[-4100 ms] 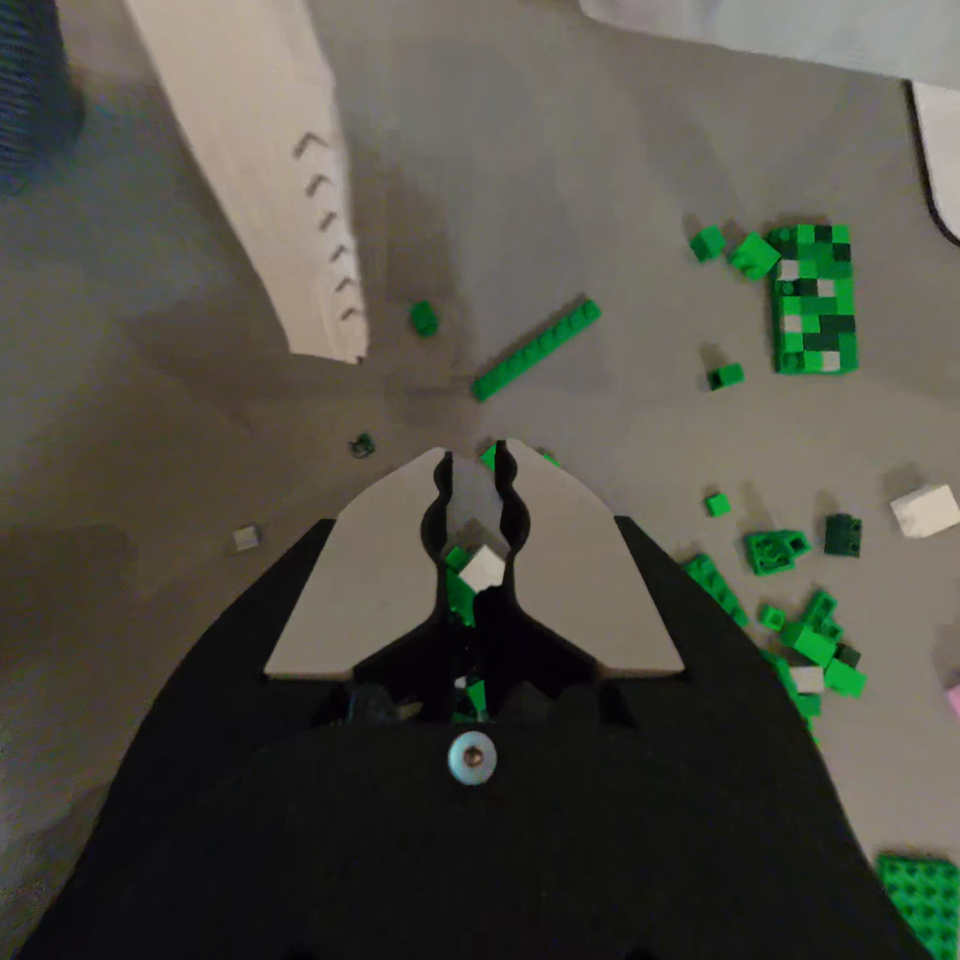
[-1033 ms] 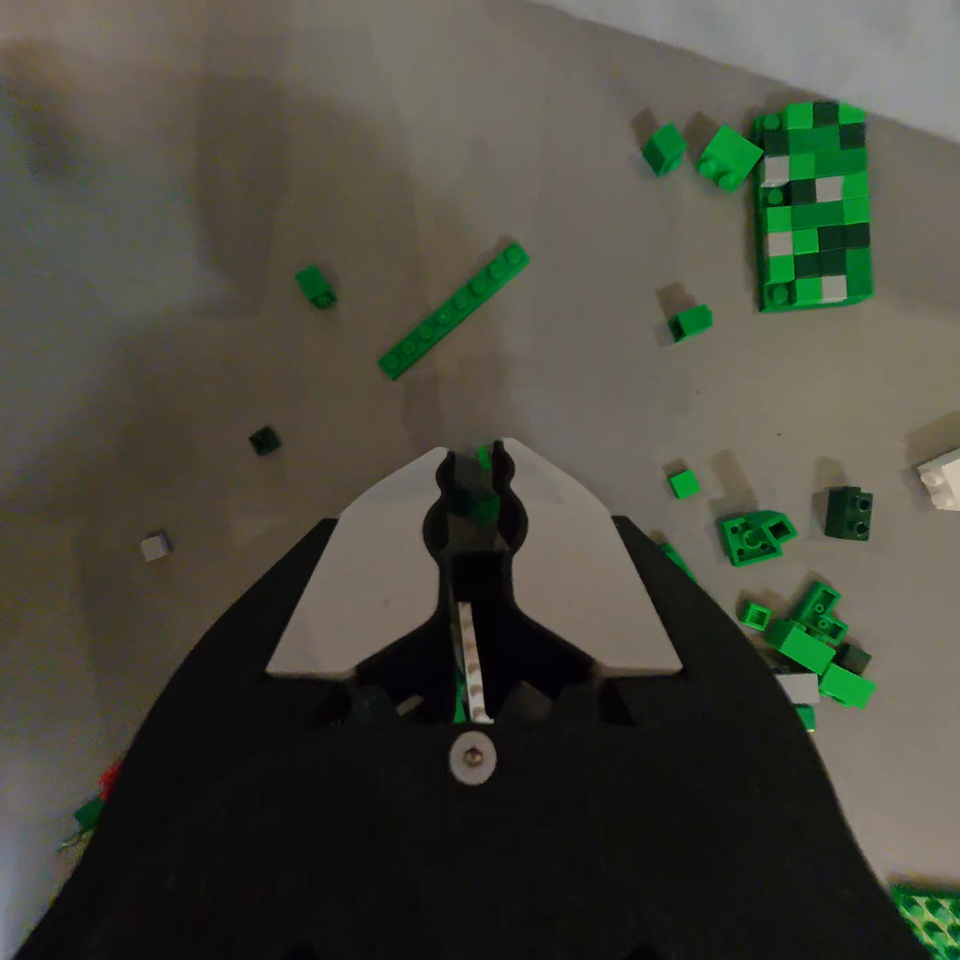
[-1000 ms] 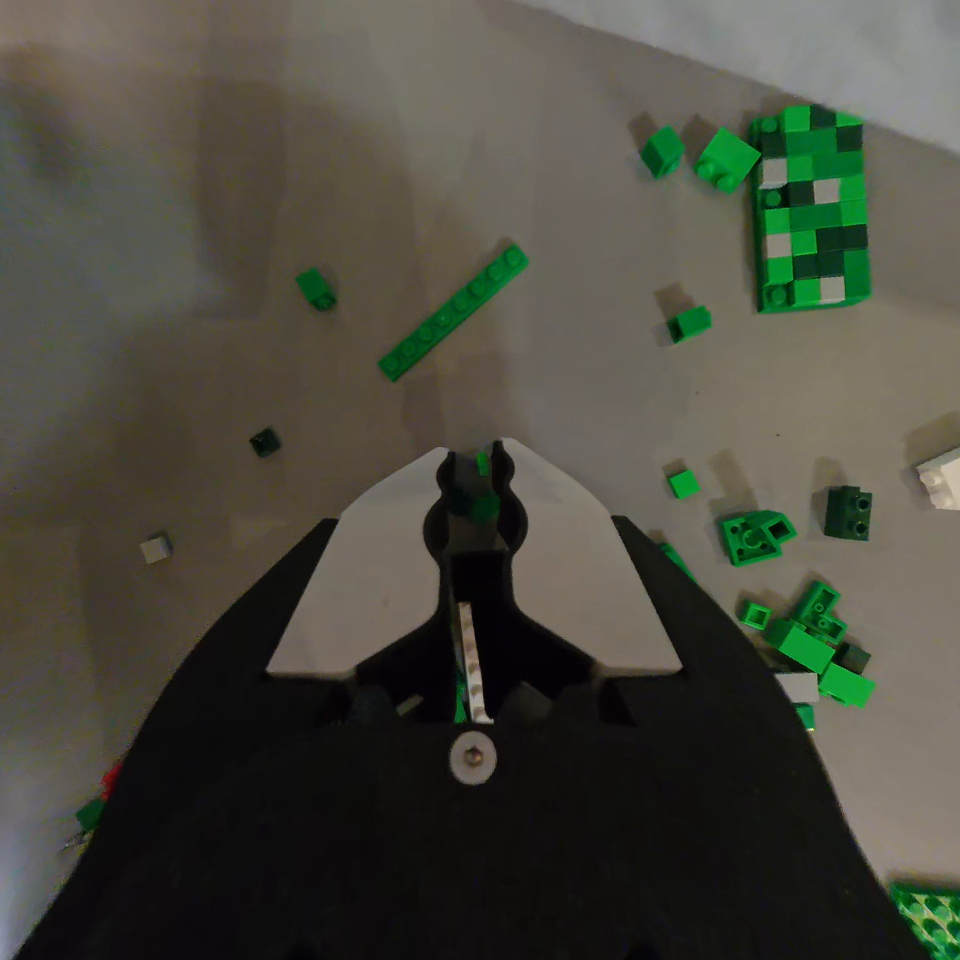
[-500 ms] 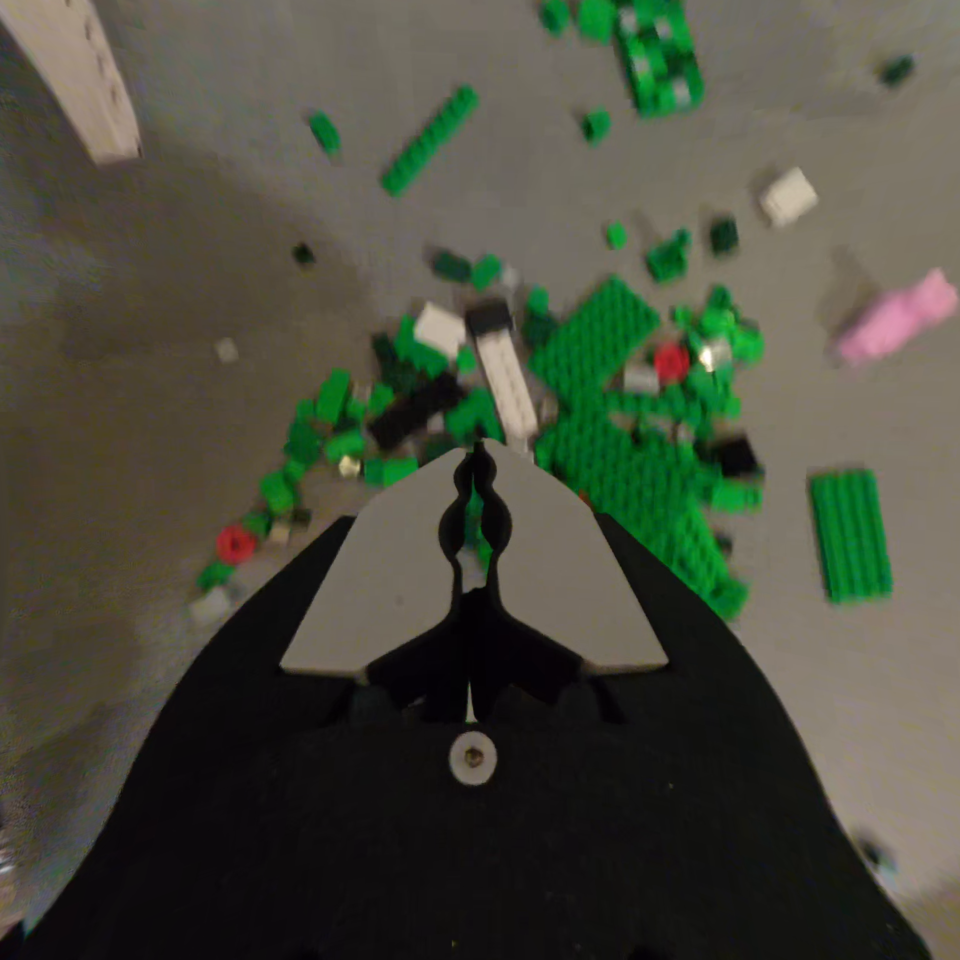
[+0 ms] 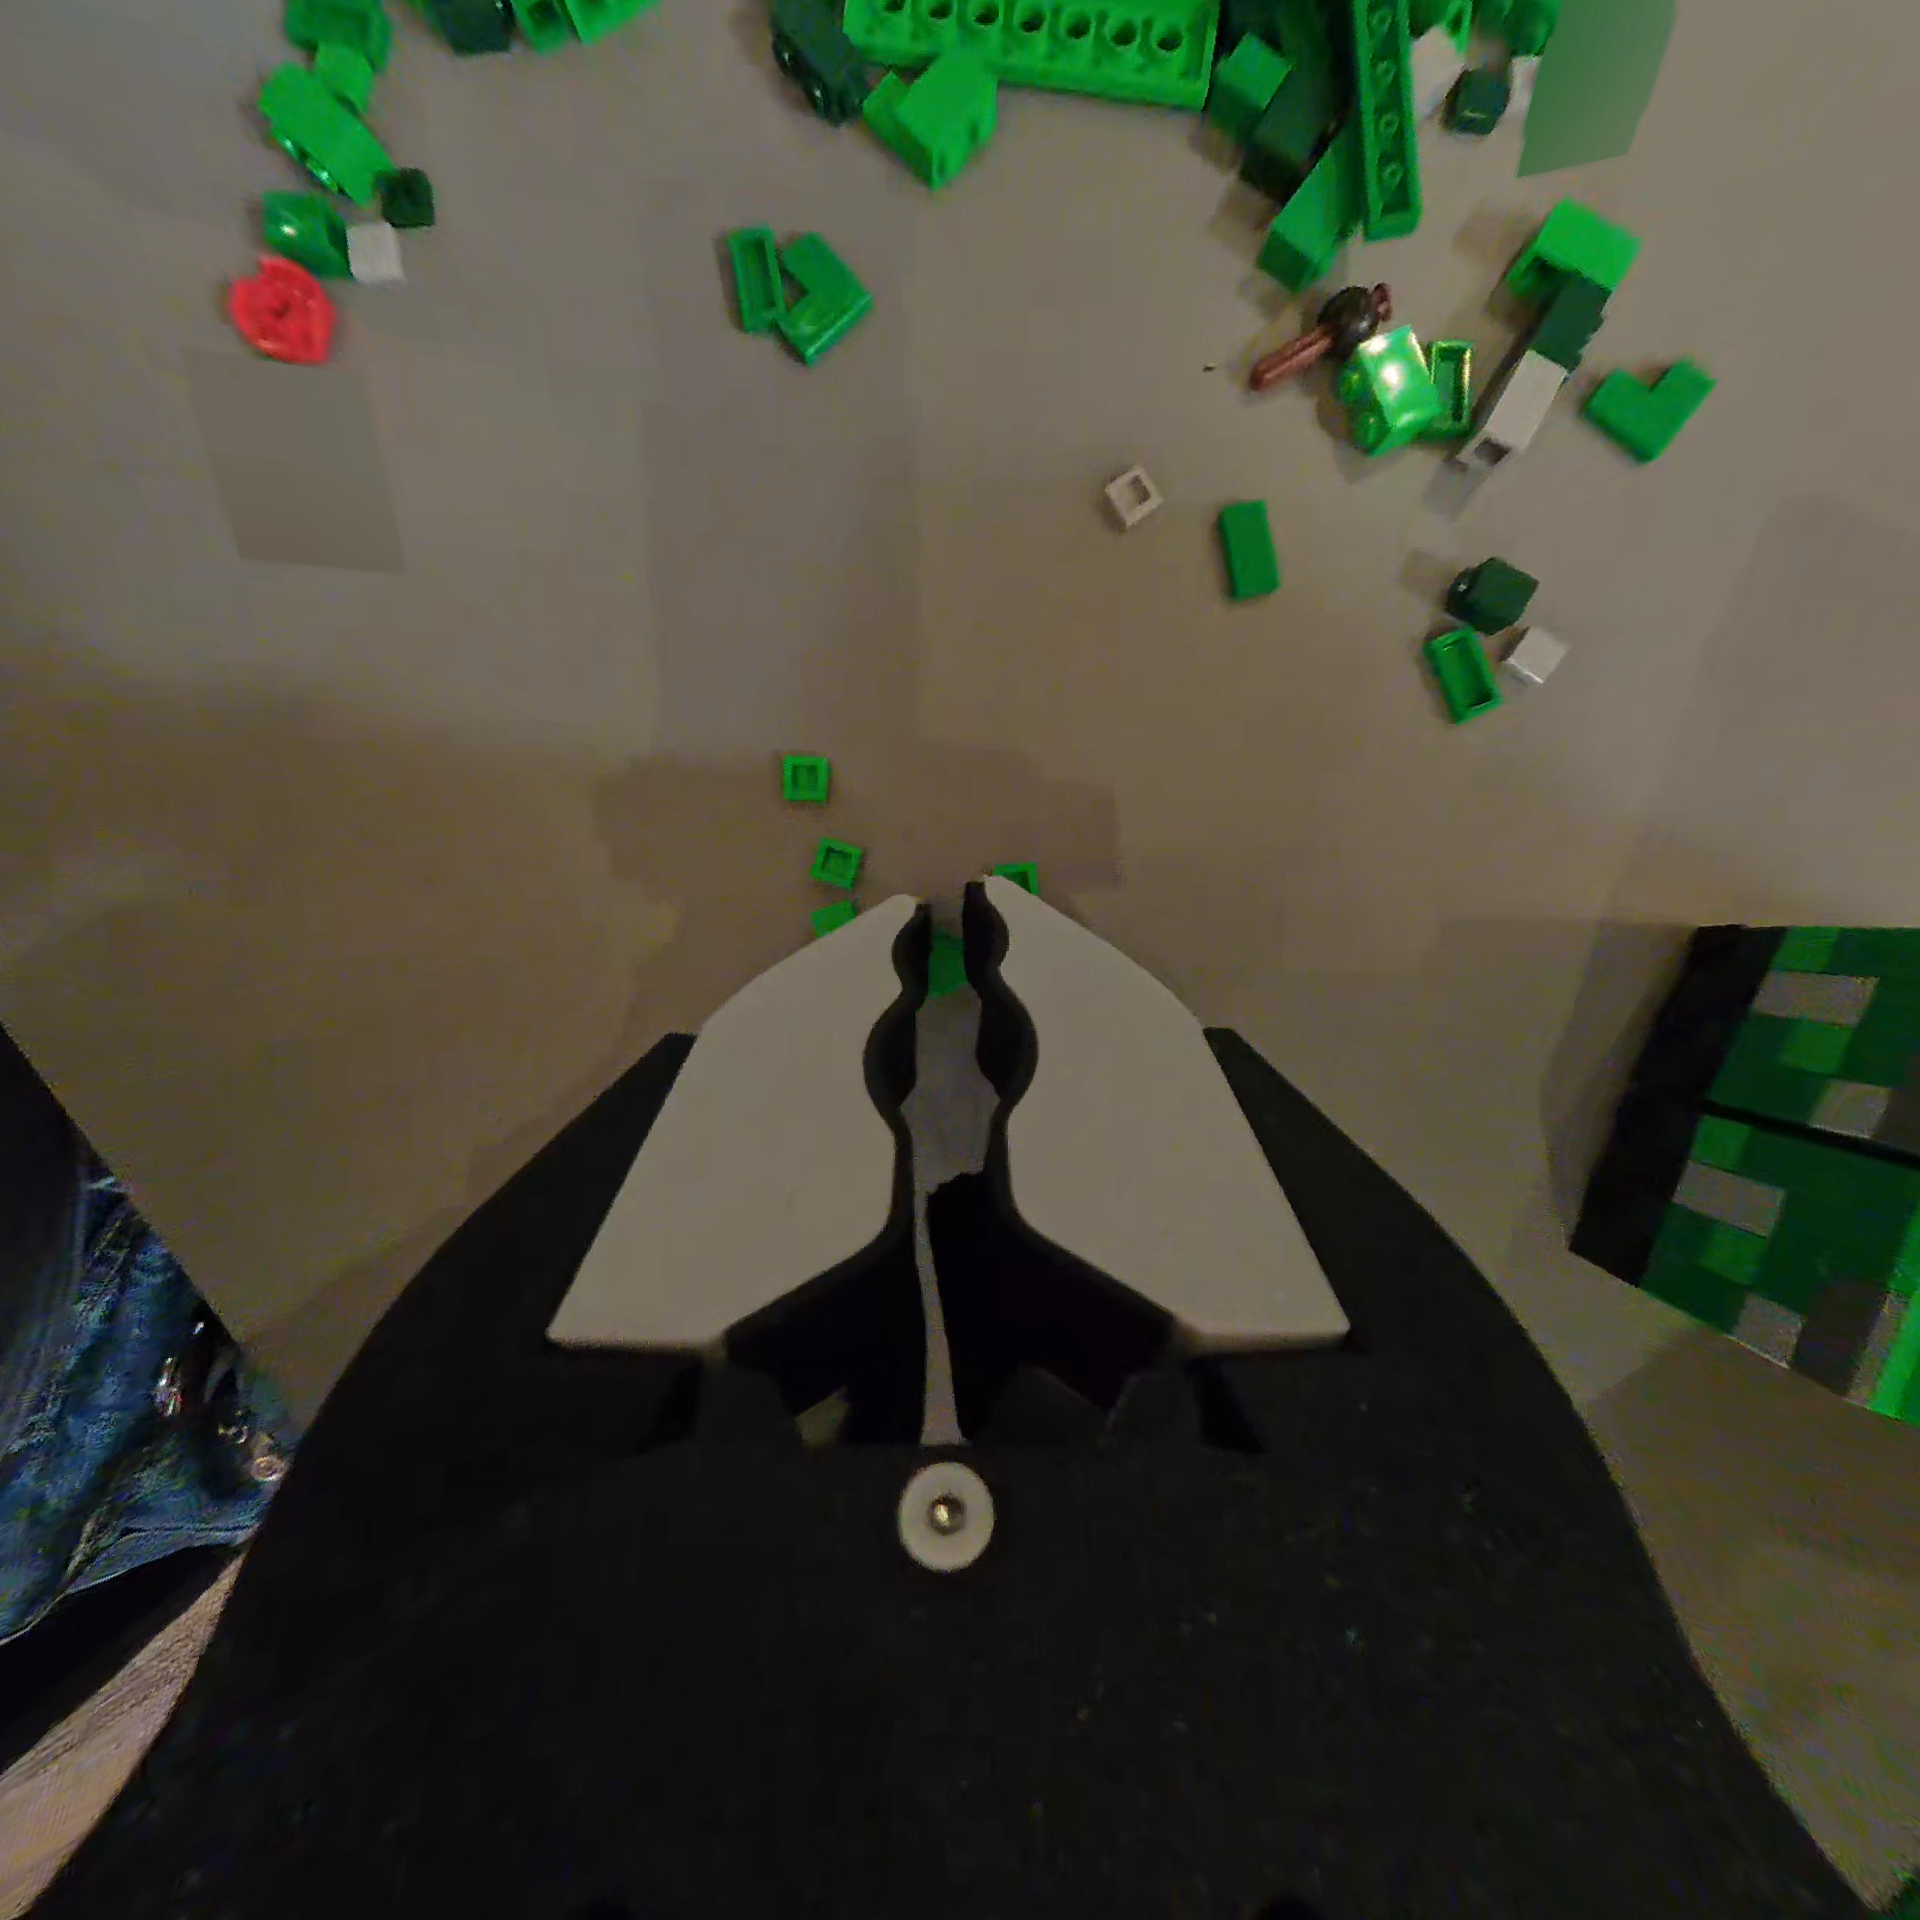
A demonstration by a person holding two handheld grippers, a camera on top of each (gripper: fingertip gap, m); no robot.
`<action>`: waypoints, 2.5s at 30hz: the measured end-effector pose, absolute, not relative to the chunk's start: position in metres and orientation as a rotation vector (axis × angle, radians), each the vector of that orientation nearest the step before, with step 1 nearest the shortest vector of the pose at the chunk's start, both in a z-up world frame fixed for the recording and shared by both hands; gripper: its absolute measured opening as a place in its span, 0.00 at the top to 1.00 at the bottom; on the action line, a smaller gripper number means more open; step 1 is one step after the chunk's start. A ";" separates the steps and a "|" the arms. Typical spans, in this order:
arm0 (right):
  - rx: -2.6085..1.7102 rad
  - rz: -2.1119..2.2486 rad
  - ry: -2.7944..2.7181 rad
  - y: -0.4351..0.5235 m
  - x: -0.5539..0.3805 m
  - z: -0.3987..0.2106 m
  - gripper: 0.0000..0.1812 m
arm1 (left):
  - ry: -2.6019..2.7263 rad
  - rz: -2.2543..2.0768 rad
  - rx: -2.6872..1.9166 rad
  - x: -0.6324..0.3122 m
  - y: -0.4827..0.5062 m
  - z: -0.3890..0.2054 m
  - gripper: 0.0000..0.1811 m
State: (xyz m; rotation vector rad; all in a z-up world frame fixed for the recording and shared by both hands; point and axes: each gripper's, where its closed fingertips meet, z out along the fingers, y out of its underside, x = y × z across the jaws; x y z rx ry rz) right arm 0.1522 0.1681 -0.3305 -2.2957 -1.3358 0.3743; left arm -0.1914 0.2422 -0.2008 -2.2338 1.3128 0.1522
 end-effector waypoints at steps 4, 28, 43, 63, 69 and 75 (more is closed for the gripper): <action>-2.280 0.403 -1.330 0.167 0.152 -0.329 0.95 | 1.307 0.154 -2.230 -0.192 0.241 -0.200 1.00; -2.154 0.123 -1.337 0.200 0.135 -0.288 0.89 | 1.242 0.137 -2.251 -0.207 0.242 -0.198 1.00; -2.298 0.139 -1.331 0.177 0.166 -0.309 1.00 | 1.252 0.128 -2.244 -0.205 0.241 -0.197 1.00; -2.370 0.325 -1.437 0.152 0.150 -0.317 1.00 | 1.253 0.124 -2.244 -0.204 0.240 -0.197 1.00; -2.139 0.409 -1.492 0.180 0.088 -0.297 1.00 | 1.232 0.125 -2.261 -0.208 0.241 -0.198 1.00; -1.994 0.422 -1.666 0.231 0.020 -0.291 0.97 | 1.203 0.119 -2.277 -0.214 0.242 -0.199 1.00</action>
